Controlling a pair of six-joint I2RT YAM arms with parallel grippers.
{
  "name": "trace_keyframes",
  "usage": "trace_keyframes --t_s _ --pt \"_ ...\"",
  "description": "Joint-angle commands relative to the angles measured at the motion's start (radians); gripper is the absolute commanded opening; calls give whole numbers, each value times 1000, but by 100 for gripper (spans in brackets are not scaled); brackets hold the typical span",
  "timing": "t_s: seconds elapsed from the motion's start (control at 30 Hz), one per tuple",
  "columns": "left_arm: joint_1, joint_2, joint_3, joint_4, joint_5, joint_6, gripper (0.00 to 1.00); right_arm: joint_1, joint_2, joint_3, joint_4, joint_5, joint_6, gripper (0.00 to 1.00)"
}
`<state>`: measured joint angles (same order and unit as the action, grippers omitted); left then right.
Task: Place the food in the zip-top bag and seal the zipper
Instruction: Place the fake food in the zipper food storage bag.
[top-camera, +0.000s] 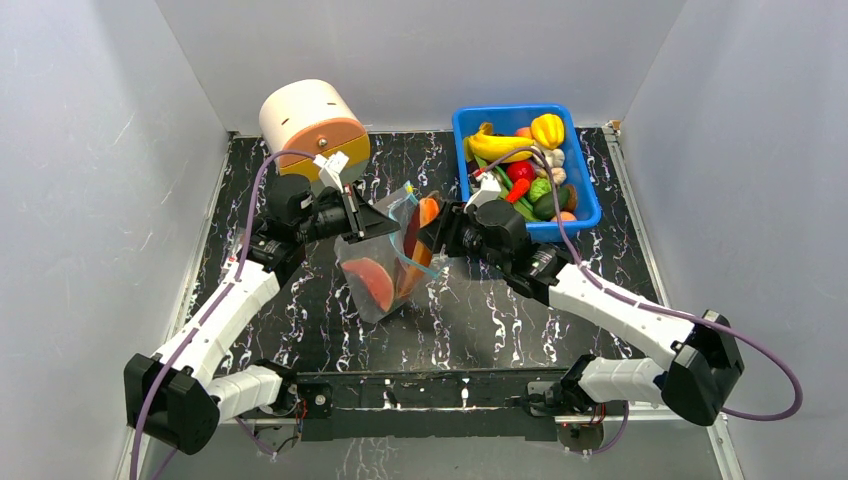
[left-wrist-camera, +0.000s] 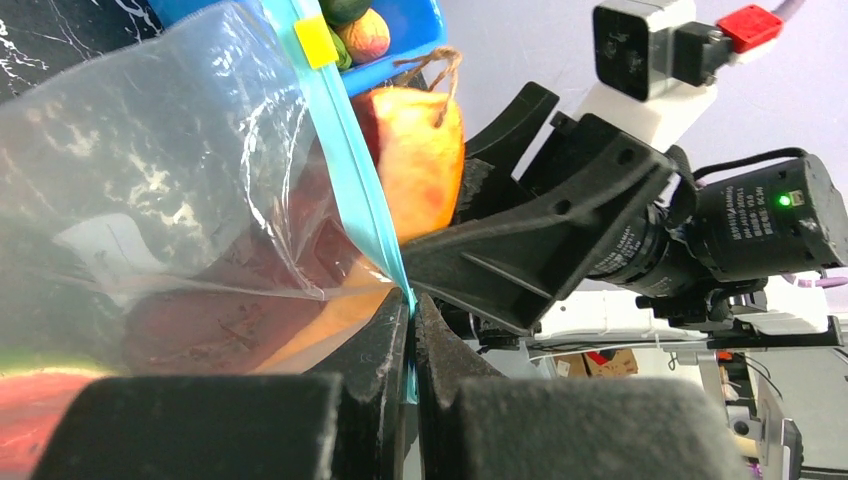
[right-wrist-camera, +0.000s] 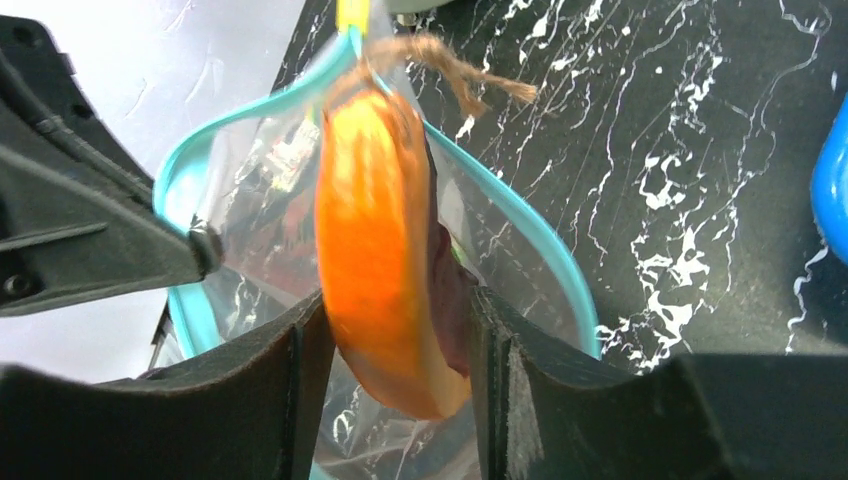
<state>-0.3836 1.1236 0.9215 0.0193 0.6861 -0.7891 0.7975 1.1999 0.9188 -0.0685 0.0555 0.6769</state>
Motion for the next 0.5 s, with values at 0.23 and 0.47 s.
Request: trace_keyframes --t_s 0.23,0.47 --pt "-3 -50 -12 26 35 26 0 6 -7 40 54 21 -3 14" --pt "-3 -35 6 -10 48 108 0 6 -65 77 -3 -28 -83 0"
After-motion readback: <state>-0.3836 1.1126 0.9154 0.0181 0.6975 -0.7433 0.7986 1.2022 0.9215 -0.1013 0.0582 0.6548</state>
